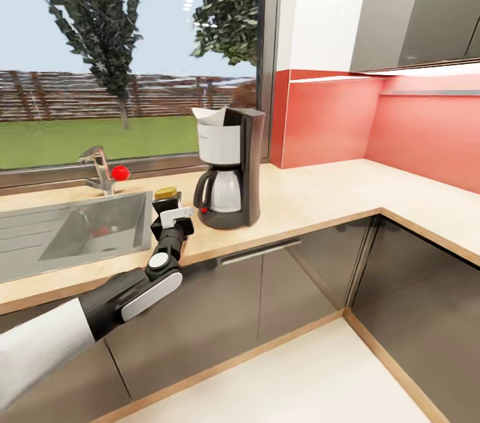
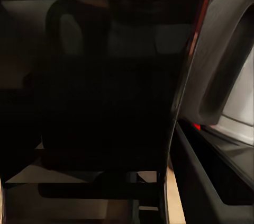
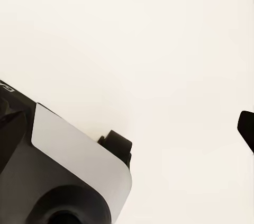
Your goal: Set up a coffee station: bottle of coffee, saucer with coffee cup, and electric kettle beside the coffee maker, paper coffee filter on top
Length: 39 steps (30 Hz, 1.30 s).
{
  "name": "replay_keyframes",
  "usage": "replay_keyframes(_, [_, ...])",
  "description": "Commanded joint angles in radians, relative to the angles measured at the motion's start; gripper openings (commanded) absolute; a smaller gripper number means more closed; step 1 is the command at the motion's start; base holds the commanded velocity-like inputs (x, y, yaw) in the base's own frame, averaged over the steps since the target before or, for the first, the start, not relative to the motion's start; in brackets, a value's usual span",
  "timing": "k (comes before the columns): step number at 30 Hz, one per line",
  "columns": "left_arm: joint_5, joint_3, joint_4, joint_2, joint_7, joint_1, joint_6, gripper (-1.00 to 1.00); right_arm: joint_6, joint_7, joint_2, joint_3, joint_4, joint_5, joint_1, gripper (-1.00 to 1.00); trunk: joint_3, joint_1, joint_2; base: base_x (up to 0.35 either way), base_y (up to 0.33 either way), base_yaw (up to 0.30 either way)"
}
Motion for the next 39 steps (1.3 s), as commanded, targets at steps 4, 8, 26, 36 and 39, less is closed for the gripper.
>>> replay_keyframes(4, [0.008,-0.004,0.000,0.001,0.003,-0.002,-0.008,-1.00,-0.003,0.005,0.000,-0.004,0.000,0.006,0.000,1.00,-0.001,0.000,-0.001,0.087,0.000,0.000])
replay_keyframes(8, [0.008,-0.004,0.001,0.001,0.003,-0.002,-0.008,-1.00,-0.003,0.005,0.000,-0.004,0.000,0.006,0.000,1.00,-0.001,0.000,-0.001,0.024,0.000,0.000])
replay_keyframes(26, [0.008,-0.004,0.000,0.001,0.003,-0.002,-0.008,-1.00,-0.003,0.005,0.000,-0.003,0.000,0.006,0.000,1.00,-0.017,0.000,-0.001,0.001,0.000,0.000])
replay_keyframes(36, [0.008,-0.004,0.000,0.001,0.003,-0.002,-0.008,-1.00,-0.003,0.005,0.000,-0.003,0.000,0.006,0.000,1.00,-0.017,0.000,-0.001,0.000,0.000,0.000])
replay_keyframes(39, [0.008,-0.004,0.000,0.001,0.004,-0.002,-0.008,-1.00,-0.003,0.005,0.000,-0.003,0.000,0.006,0.000,1.00,-0.017,0.000,-0.001,0.000,0.000,0.000])
